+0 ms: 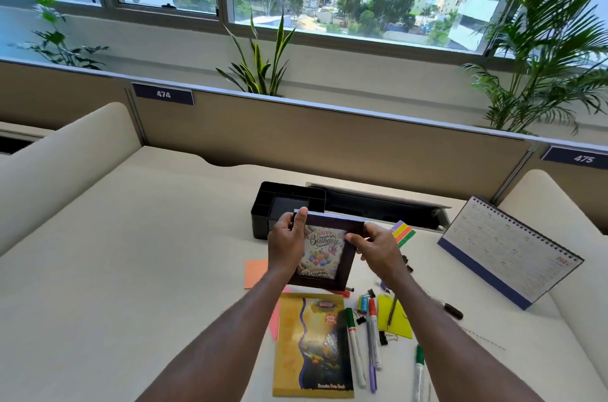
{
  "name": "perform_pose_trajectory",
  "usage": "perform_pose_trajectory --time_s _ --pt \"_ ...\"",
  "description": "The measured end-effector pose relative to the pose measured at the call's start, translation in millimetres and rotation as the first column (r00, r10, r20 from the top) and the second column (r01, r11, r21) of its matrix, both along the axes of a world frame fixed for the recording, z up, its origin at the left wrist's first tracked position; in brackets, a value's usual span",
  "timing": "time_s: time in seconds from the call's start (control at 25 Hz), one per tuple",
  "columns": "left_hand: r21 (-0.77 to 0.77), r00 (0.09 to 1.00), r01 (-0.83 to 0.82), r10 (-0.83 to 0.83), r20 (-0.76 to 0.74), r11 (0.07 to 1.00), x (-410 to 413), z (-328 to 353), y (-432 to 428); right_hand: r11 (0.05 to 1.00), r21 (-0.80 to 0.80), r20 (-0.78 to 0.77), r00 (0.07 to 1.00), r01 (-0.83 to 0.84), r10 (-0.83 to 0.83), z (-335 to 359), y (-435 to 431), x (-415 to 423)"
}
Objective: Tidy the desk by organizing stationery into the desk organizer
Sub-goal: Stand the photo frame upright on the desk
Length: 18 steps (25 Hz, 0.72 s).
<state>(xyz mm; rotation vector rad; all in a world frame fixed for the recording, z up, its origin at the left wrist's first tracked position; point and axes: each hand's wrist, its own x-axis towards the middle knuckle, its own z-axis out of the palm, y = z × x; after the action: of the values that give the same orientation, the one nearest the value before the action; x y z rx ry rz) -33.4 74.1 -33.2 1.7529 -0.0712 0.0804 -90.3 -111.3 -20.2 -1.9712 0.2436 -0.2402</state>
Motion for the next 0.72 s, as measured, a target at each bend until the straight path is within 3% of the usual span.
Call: perform_pose_trajectory --time_s 0.16,0.24,0.48,0.72 --pt "-0.006 0.984 -0.177 0.177 0.010 0.984 8.3 2.5 50.0 0.975 0.191 0.014 0.993 -0.117 0.117 6.8 54.9 18.7" --pt "-0.011 0.972 -0.233 0.233 0.006 0.972 12.7 4.7 77.9 0.965 0.206 -0.028 0.985 -0.163 0.173 3.8 82.1 29.3" --pt "0.009 0.934 -0.356 0.356 0.015 0.934 31.1 7.9 156.1 0.959 0.153 -0.185 0.947 -0.237 0.264 -30.0 159.3 59.9" --pt "0.005 0.894 -0.448 0.448 -0.027 0.894 55.1 0.0 215.8 0.966 0.087 -0.171 0.952 -0.243 0.255 -40.7 224.7 91.7"
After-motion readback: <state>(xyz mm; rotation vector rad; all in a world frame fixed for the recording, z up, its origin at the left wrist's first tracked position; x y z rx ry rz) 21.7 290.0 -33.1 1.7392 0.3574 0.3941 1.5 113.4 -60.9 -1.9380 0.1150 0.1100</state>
